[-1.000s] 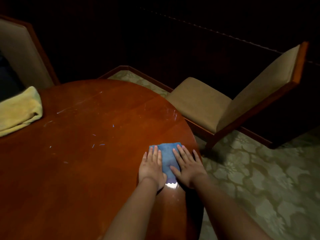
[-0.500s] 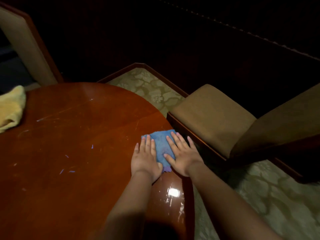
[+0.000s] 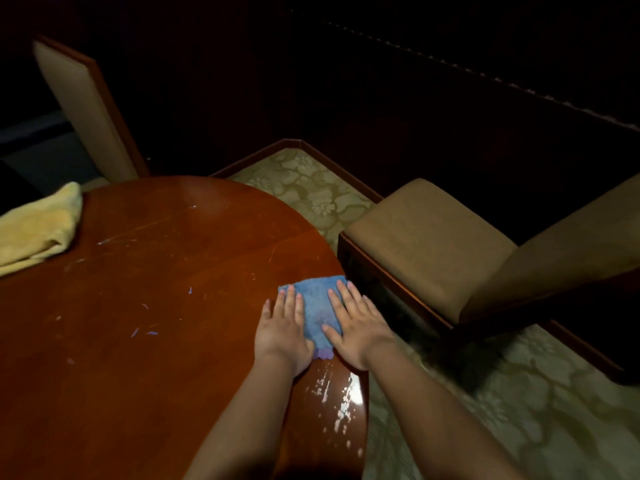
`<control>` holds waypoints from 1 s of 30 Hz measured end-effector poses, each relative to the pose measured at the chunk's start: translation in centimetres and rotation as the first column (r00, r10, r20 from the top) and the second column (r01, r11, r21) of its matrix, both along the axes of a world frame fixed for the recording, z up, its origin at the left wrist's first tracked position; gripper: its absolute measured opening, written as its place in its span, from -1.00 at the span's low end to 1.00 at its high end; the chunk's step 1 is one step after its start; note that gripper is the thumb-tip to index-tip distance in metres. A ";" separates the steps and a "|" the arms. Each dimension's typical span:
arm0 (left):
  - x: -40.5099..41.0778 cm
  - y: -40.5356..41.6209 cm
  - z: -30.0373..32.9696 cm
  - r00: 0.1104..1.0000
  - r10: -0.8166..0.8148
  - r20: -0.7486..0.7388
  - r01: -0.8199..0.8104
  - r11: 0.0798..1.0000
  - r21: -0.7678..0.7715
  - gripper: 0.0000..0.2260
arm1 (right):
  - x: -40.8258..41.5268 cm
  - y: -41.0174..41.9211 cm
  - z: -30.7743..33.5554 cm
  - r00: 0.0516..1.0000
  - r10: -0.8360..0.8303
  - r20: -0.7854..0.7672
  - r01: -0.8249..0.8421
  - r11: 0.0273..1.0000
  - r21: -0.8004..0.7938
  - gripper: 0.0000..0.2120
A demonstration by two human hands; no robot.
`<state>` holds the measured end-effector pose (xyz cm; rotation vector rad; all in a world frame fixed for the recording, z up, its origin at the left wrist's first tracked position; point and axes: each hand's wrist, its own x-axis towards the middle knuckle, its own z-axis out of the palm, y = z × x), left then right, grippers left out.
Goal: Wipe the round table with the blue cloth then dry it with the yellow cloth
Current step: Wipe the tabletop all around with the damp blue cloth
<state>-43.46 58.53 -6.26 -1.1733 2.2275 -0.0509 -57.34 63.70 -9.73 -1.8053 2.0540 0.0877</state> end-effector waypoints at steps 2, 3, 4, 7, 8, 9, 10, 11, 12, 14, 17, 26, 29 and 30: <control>0.3 0.8 0.2 1.000 -0.016 0.006 0.016 1.000 0.006 -0.35 | 0.3 1.0 0.1 1.000 -0.009 -0.001 0.009 1.000 0.001 -0.36; 0.4 1.2 0.3 1.000 -0.024 0.008 0.024 1.000 0.012 -0.34 | 0.6 1.5 0.1 1.000 -0.007 -0.008 0.007 1.000 0.004 -0.35; 0.7 1.7 0.4 0.999 -0.031 0.009 0.031 0.999 0.016 -0.34 | 0.8 2.0 0.1 1.000 -0.007 -0.013 0.007 1.000 0.005 -0.30; 1.6 3.0 0.5 0.999 -0.052 0.010 0.052 0.998 0.021 -0.34 | 1.9 3.6 0.1 0.999 -0.033 -0.002 0.033 0.999 0.015 -0.08; 1.9 3.5 0.5 0.998 -0.062 0.008 0.062 0.998 0.020 -0.34 | 2.4 4.2 0.2 0.999 -0.046 0.000 0.046 0.999 0.019 -0.05; 2.3 4.0 0.5 0.997 -0.074 0.005 0.074 0.997 0.020 -0.34 | 3.0 5.0 0.2 0.998 -0.058 0.001 0.058 0.998 0.021 -0.03; 2.8 4.4 0.5 0.996 -0.088 0.000 0.088 0.996 0.024 -0.34 | 3.6 5.8 0.3 0.997 -0.073 0.004 0.072 0.997 0.028 -0.02; 3.2 4.9 0.4 0.995 -0.101 -0.003 0.101 0.995 0.025 -0.34 | 4.3 6.7 0.4 0.996 -0.090 0.006 0.089 0.995 0.037 -0.04; 3.7 5.3 0.2 0.994 -0.113 -0.008 0.113 0.993 0.023 -0.34 | 5.0 7.4 0.4 0.994 -0.106 0.006 0.105 0.993 0.046 -0.07; 4.3 5.9 -0.1 0.991 -0.131 -0.017 0.132 0.991 0.014 -0.35 | 5.9 8.4 0.4 0.991 -0.137 0.000 0.137 0.989 0.062 -0.09; 4.4 5.9 -0.4 0.988 -0.150 -0.026 0.150 0.989 -0.001 -0.34 | 6.1 8.5 0.4 0.988 -0.149 -0.026 0.151 0.987 0.056 -0.06; 3.2 4.1 -0.2 0.999 -0.020 -0.031 0.020 1.000 0.001 -0.34 | 2.4 3.8 0.6 0.996 0.048 -0.081 -0.040 0.995 0.089 -0.34; 3.2 6.1 0.1 0.995 0.089 -0.032 -0.089 0.996 0.003 -0.32 | 2.5 4.7 1.0 0.990 0.112 -0.090 -0.102 0.989 0.104 -0.35; 3.3 7.1 0.1 0.992 0.121 -0.027 -0.121 0.993 0.003 -0.32 | 2.6 5.3 1.2 0.988 0.132 -0.081 -0.122 0.986 0.114 -0.35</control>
